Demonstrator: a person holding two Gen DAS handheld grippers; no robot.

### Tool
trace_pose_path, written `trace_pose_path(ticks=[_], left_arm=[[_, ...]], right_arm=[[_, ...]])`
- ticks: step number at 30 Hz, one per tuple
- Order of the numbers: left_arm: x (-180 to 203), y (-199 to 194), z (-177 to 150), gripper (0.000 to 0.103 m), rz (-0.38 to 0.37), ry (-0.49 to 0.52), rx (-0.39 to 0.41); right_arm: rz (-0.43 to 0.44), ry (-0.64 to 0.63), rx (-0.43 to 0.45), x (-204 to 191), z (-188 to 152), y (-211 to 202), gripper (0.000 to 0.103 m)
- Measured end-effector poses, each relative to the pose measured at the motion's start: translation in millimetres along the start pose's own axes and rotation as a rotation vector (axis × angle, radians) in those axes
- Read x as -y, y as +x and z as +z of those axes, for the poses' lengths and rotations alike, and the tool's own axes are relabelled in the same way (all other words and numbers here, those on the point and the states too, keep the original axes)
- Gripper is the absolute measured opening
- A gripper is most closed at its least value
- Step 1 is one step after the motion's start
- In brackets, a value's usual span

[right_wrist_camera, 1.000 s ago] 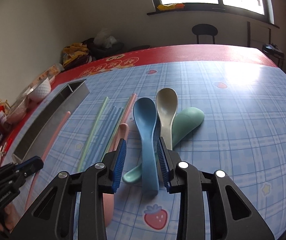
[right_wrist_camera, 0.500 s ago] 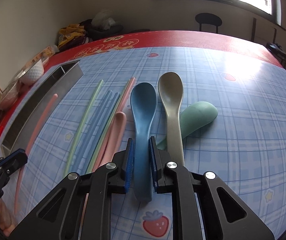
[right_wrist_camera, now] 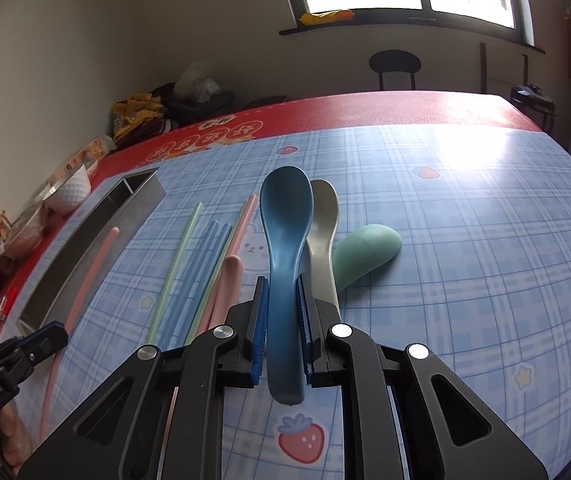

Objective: Organize utensils
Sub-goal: 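Carry the pink chopstick into the steel rack and open the left tool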

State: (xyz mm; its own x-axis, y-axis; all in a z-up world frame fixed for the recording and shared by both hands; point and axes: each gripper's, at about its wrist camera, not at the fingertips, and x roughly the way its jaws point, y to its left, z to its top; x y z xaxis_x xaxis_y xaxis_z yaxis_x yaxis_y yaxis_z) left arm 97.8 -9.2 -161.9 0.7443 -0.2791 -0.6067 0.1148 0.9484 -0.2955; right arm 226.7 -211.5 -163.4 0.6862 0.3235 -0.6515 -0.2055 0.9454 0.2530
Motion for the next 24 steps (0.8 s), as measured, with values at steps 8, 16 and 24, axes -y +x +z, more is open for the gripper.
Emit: trace_pose_path(ticks=[8,16,24], left_arm=[[-10.9,-27.8,27.3,0.006,-0.044,-0.011,0.019],[-49.1,-34.0,78.0,0.006,0.041,-0.071,0.028],[-80.8,33.7,105.0,0.006,0.102,-0.119,-0.147]], right_arm=[[0.095,0.087,0.091,-19.5,16.3,-18.1,0.014],[0.169,0.167,0.149,-56.3,32.1,5.2,0.014],[0.196,0.202,0.112,-42.3,19.9,13.3,0.014]])
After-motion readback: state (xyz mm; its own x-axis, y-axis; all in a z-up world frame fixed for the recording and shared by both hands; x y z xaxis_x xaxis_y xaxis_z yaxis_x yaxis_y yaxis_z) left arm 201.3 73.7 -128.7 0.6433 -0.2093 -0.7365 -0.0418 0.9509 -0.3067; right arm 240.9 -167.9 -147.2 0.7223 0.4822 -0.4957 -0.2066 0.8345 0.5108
